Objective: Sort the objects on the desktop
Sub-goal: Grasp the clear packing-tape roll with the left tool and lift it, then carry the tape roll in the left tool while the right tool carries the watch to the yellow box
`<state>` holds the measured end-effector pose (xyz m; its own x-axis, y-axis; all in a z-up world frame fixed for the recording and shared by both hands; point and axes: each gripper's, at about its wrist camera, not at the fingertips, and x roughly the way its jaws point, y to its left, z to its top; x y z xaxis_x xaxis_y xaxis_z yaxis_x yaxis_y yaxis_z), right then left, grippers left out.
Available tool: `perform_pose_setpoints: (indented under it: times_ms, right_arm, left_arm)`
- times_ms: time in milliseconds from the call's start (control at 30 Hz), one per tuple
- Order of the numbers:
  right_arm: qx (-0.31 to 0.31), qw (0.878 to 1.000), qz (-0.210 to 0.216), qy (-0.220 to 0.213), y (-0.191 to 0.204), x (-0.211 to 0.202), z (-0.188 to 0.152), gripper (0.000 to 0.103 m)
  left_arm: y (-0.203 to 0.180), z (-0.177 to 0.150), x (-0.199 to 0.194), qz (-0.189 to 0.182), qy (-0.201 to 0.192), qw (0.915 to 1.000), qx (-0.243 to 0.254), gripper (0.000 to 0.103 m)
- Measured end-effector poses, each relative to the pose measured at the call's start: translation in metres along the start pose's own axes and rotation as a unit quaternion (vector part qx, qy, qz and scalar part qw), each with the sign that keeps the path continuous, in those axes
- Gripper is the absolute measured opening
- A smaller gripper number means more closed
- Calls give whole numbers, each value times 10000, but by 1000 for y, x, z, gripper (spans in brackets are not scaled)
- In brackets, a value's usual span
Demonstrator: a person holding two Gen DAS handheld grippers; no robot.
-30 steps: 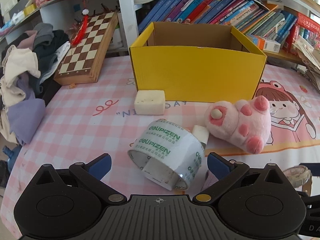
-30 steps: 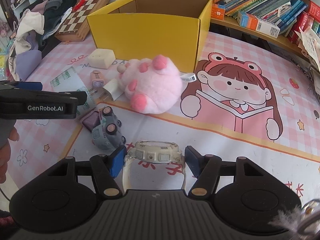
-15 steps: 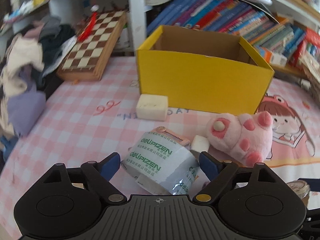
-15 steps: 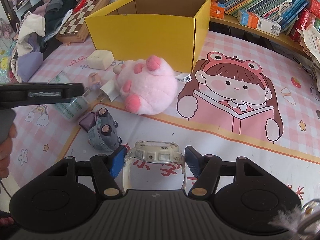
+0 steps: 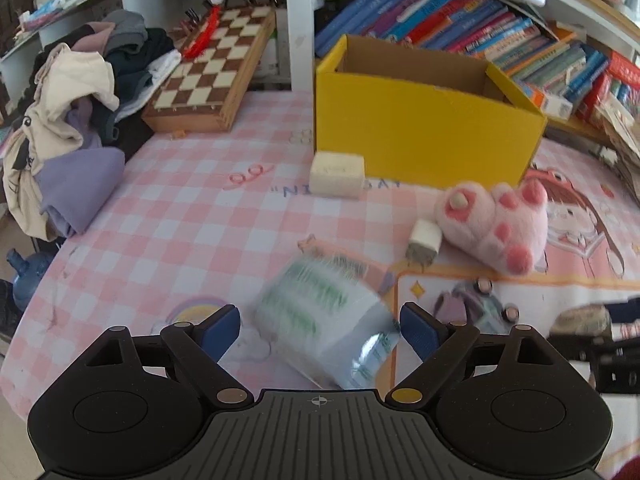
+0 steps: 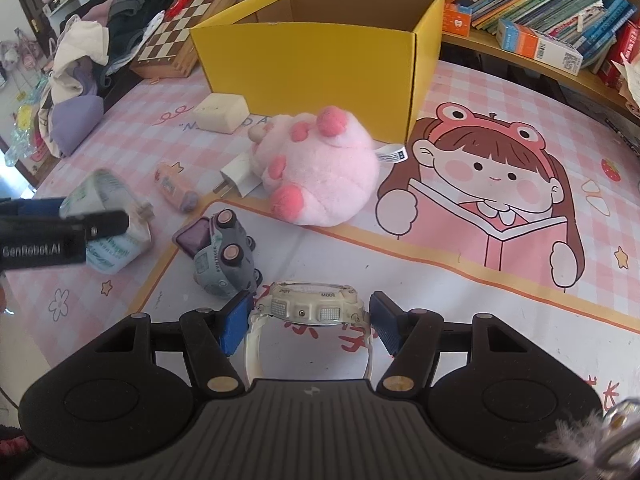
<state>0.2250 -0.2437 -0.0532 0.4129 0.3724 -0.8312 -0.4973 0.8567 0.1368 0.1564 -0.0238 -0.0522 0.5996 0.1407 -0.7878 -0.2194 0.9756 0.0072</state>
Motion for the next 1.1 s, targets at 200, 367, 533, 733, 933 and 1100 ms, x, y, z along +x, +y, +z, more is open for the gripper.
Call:
perform_pose_setpoints:
  times_ms: [200, 367, 533, 733, 933, 1100]
  right_arm:
    - [-7, 10000, 44, 44, -1, 3, 0, 62]
    - [-45, 9999, 81, 55, 0, 4, 0, 62]
    - [7, 9999, 103, 63, -3, 4, 0, 62]
    - [58, 9999, 113, 40, -7, 3, -2, 62]
    - [160, 9998, 89, 44, -13, 2, -3, 62]
    - [187, 9998, 94, 64, -15, 1, -4, 62]
  left_arm:
    - [5, -7, -2, 116, 73, 9999, -70, 89]
    - [-4, -2, -15, 309, -287, 9989, 228, 74]
    - [-14, 7, -14, 423, -260, 9978, 446, 45]
    - [-28, 12, -16, 583, -433, 9936, 867, 44]
    - [-78, -10, -17, 1179, -915, 9437, 2952, 44]
    - [-98, -28, -11, 1936, -1347, 8628, 4472, 43]
